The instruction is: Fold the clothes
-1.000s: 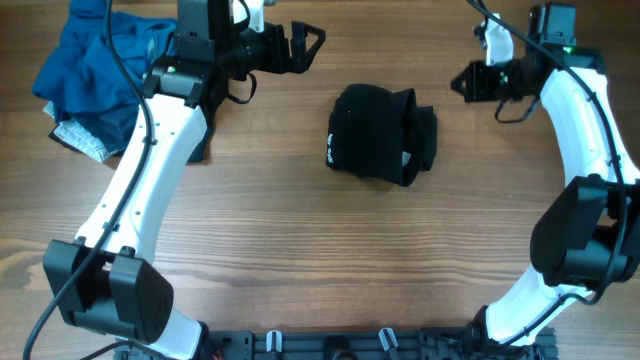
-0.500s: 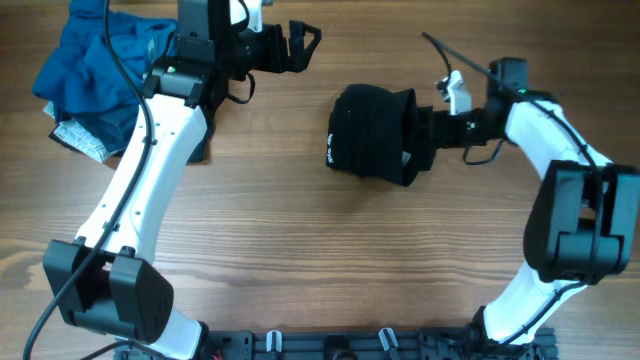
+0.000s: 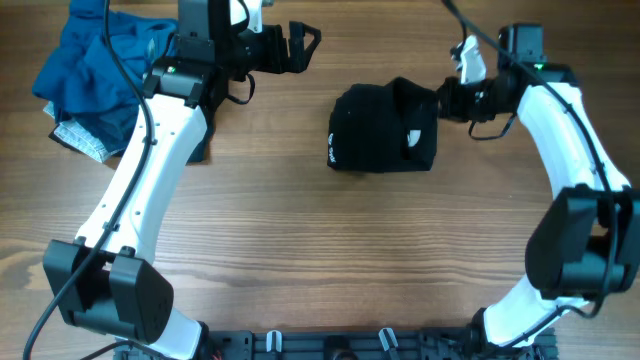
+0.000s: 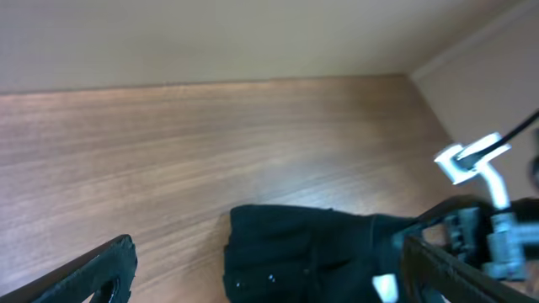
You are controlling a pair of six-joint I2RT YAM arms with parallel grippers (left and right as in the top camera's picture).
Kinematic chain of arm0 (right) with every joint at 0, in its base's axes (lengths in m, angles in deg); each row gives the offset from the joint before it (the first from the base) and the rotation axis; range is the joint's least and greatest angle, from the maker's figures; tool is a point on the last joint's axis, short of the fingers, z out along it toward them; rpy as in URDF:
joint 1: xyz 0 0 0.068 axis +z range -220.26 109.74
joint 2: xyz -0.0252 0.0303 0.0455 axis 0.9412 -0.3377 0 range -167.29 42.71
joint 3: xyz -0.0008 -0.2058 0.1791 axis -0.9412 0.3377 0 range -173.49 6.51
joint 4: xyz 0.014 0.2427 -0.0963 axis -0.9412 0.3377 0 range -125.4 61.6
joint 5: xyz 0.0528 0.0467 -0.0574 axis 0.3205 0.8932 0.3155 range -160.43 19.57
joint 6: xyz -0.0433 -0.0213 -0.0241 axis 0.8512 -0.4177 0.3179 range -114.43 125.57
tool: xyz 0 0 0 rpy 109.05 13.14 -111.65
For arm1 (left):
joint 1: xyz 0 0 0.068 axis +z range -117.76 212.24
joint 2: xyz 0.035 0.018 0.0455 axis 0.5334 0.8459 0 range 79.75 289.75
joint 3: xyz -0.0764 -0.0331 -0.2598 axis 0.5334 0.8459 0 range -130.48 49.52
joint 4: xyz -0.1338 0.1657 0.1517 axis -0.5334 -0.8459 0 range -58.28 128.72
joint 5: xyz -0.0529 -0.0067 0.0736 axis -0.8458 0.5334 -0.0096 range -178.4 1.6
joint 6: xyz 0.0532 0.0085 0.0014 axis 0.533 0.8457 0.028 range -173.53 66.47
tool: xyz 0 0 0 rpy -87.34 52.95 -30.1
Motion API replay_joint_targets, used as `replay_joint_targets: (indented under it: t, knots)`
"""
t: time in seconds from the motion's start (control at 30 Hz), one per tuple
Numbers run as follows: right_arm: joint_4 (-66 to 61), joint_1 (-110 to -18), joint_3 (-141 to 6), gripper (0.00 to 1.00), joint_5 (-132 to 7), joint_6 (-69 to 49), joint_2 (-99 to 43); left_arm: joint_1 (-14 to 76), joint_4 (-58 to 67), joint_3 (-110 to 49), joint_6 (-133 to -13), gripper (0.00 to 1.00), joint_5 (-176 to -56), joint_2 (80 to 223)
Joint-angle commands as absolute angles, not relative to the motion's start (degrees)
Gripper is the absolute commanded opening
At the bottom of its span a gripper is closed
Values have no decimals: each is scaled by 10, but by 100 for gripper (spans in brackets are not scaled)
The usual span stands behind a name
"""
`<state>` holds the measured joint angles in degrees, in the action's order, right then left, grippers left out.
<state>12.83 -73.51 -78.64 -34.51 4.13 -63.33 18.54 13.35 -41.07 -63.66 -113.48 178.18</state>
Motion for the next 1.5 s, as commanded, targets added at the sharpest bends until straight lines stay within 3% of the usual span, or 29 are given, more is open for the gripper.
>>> replay_joint_targets:
  t: [0.0,0.17,0.27,0.3,0.33,0.37,0.43,0.53,0.6,0.73,0.9,1.2,1.47]
  knots:
    - [139,-763,-802,4,-383,-6,-620,187,115,-409,-627,100,-1109,1783]
    - [140,-816,-791,4,-413,11,-644,187,104,-409,-627,100,-1092,1783]
    - [143,-815,-781,4,-351,75,-668,186,103,-409,-627,100,-1083,1786]
    - [146,-813,-781,12,-345,86,-670,186,101,-409,-627,100,-1082,1790]
    - [148,-812,-781,35,-346,88,-672,186,96,-409,-627,100,-1082,1796]
    - [151,-810,-781,49,-341,100,-677,186,88,-409,-627,100,-1082,1801]
    - [151,-803,-772,59,-322,118,-688,186,76,-408,-627,100,-1082,1812]
    - [118,-786,-739,64,-289,129,-715,186,74,-408,-627,100,-1082,1818]
    - [87,-769,-722,62,-271,129,-746,186,76,-408,-627,100,-1082,1818]
    - [33,-728,-716,45,-222,129,-779,186,76,-408,-627,100,-1082,1818]
    - [10,-715,-716,4,-221,98,-779,186,76,-408,-627,100,-1082,1818]
    - [53,-775,-723,4,-222,66,-666,186,76,-408,-627,100,-1082,1818]
    - [39,-816,-680,4,-309,61,-739,186,76,-408,-627,100,-1082,1818]
